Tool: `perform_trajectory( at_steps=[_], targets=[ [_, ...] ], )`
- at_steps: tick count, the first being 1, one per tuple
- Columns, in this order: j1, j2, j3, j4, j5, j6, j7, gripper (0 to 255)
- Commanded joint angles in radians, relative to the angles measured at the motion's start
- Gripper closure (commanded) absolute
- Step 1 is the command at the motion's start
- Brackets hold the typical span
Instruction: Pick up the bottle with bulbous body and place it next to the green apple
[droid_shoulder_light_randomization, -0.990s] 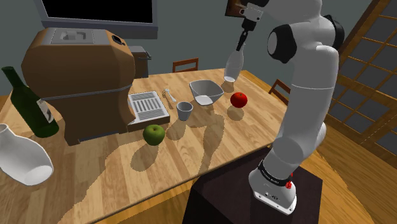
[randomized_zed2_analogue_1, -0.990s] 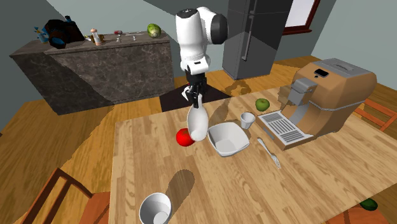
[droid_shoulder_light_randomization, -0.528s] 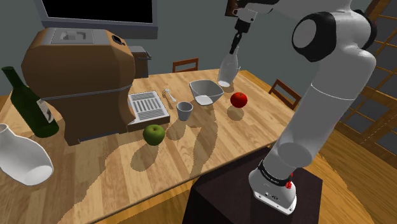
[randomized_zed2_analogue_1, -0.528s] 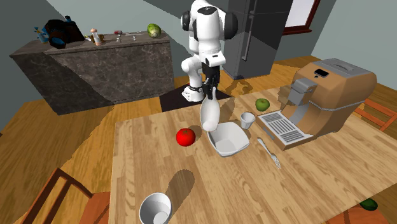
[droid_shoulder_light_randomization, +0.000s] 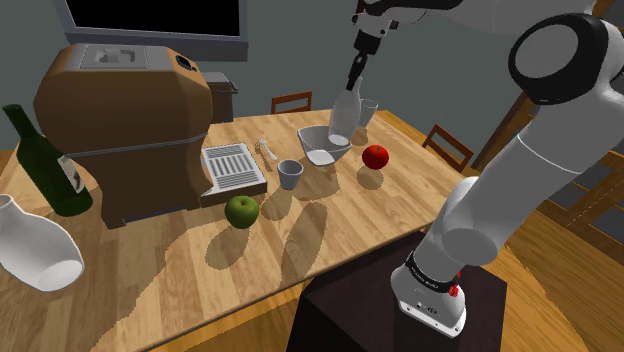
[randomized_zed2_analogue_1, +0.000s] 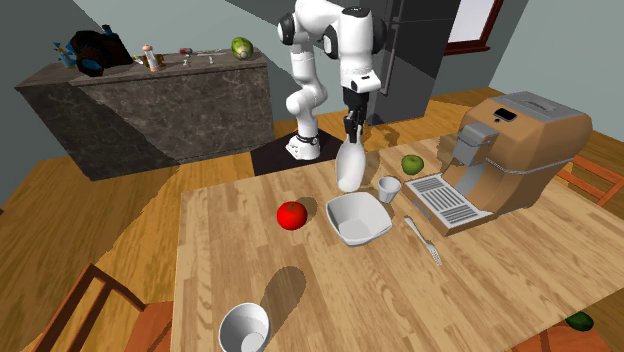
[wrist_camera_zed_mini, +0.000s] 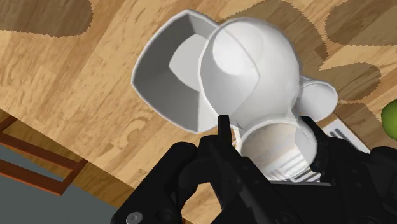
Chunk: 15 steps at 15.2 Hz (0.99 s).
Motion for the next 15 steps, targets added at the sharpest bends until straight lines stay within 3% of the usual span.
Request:
perform_trajectory(
  at_steps=[1, 15],
  targets=[
    [0.018, -0.048, 0.036, -0.048, -0.024, 0.009, 0.062, 255],
    [0.126, -0.197, 0.290, -0.217, -0.051, 0.040, 0.434, 255]
  ],
)
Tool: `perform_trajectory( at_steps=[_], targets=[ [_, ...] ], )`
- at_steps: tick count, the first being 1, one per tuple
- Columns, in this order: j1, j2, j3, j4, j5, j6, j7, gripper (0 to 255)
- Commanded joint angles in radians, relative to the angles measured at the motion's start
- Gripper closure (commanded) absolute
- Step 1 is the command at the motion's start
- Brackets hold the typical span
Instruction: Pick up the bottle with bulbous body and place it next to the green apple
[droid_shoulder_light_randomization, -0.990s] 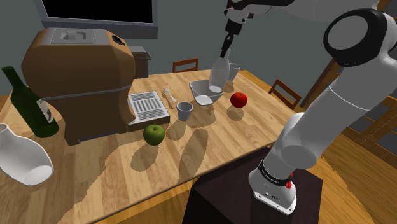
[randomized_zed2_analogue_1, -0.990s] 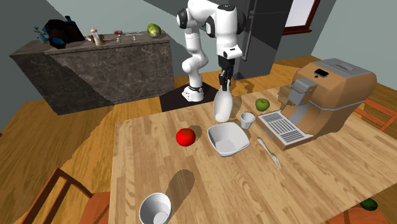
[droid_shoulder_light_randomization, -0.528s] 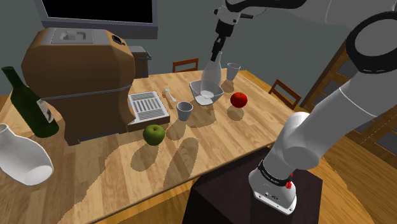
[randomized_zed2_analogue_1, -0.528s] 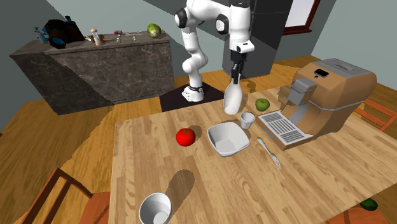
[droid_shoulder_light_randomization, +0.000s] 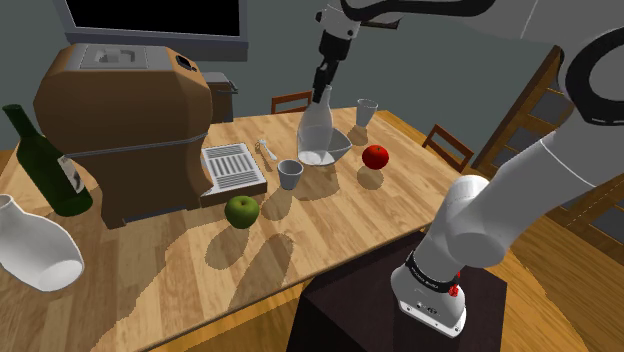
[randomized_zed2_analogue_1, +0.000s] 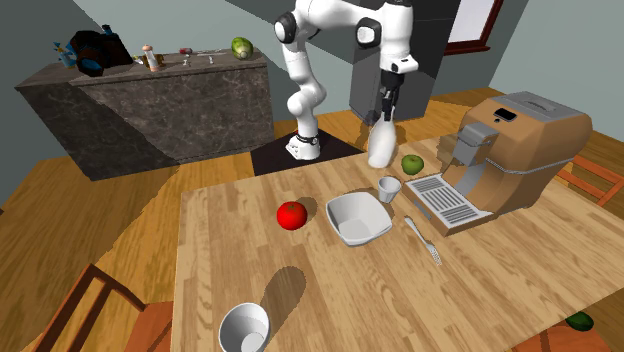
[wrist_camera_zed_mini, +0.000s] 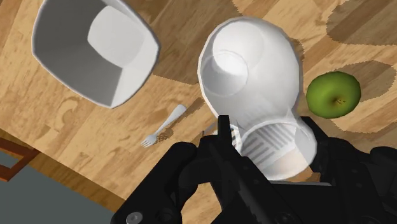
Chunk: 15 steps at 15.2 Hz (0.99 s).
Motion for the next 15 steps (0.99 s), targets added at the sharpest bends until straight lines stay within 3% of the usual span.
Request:
perform_trajectory(
  at_steps=[1, 15],
  targets=[
    [0.017, -0.016, 0.038, -0.029, 0.002, 0.013, 0.056, 255],
    [0.139, 0.066, 0.266, 0.040, 0.037, 0.027, 0.391, 255]
  ],
)
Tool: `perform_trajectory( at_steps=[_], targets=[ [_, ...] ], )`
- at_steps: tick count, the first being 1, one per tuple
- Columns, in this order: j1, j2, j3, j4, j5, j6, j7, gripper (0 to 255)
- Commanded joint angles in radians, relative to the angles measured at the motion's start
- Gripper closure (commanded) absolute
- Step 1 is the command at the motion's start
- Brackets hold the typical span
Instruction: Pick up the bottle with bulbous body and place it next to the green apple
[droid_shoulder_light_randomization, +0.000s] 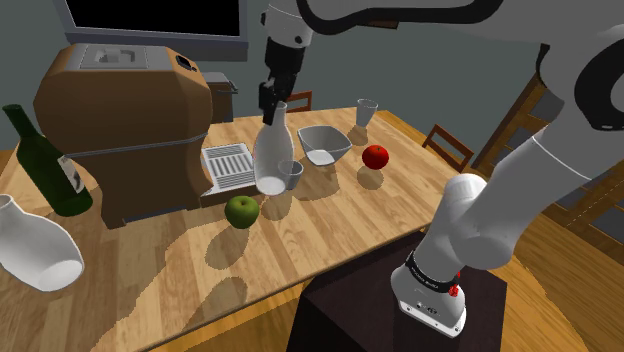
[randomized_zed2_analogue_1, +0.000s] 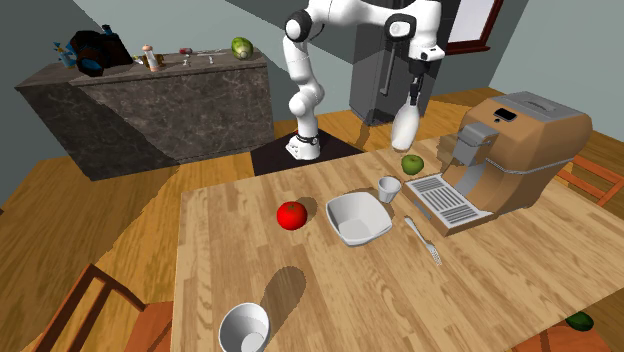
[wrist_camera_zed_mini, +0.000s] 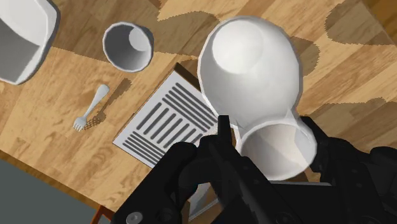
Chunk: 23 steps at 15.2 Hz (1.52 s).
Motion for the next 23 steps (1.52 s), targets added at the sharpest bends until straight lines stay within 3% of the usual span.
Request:
perform_trajectory(
  at_steps=[1, 10, 19, 23],
  targets=[
    [0.018, 0.026, 0.032, 0.025, 0.002, 0.002, 0.051, 255],
    [0.098, 0.188, 0.158, 0.201, -0.017, -0.014, 0.261, 255],
    [0.194, 0.414, 0.250, 0.476, -0.086, -0.075, 0.452, 255],
    [0.192, 0.406, 0.248, 0.412, -0.085, -0.018, 0.454, 255]
  ],
)
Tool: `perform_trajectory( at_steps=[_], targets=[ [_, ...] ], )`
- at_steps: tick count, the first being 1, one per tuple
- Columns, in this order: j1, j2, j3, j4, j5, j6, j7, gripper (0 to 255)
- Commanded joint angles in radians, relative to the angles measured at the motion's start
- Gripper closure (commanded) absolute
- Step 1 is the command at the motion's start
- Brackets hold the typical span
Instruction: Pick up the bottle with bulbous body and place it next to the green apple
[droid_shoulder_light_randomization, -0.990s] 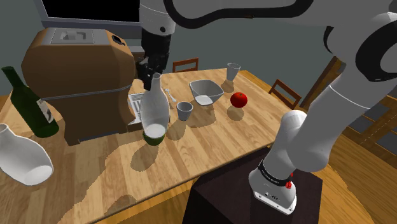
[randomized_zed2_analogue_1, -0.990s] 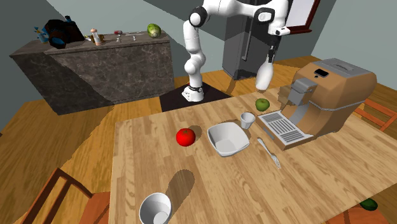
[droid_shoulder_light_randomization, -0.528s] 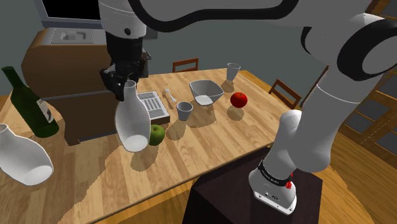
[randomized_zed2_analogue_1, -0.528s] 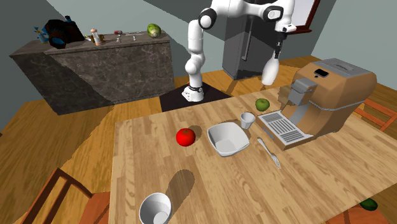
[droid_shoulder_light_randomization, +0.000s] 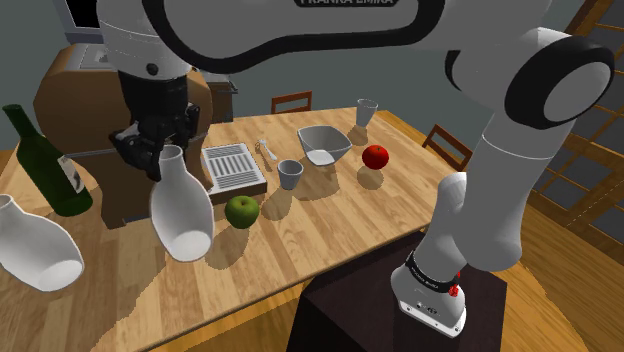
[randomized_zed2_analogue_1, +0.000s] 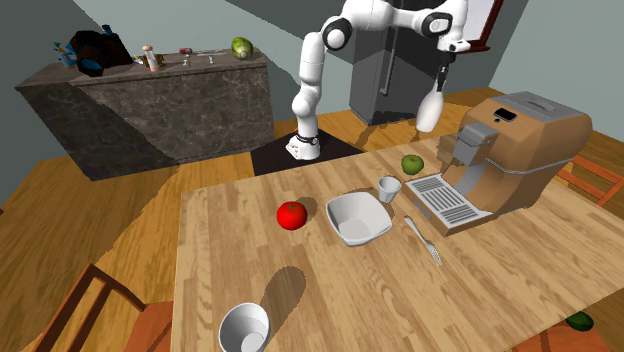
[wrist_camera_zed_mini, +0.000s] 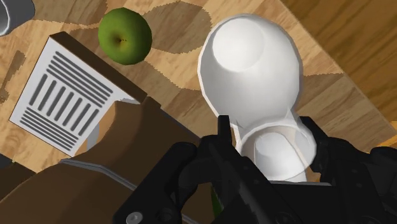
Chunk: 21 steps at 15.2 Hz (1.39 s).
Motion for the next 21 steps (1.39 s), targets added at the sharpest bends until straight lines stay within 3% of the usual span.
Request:
perform_trajectory(
  at_steps=[1, 21],
  targets=[
    [-0.001, -0.004, -0.001, -0.032, 0.001, 0.030, 0.000, 255],
    [-0.004, 0.021, -0.005, -0.271, -0.014, 0.291, 0.019, 255]
  ],
)
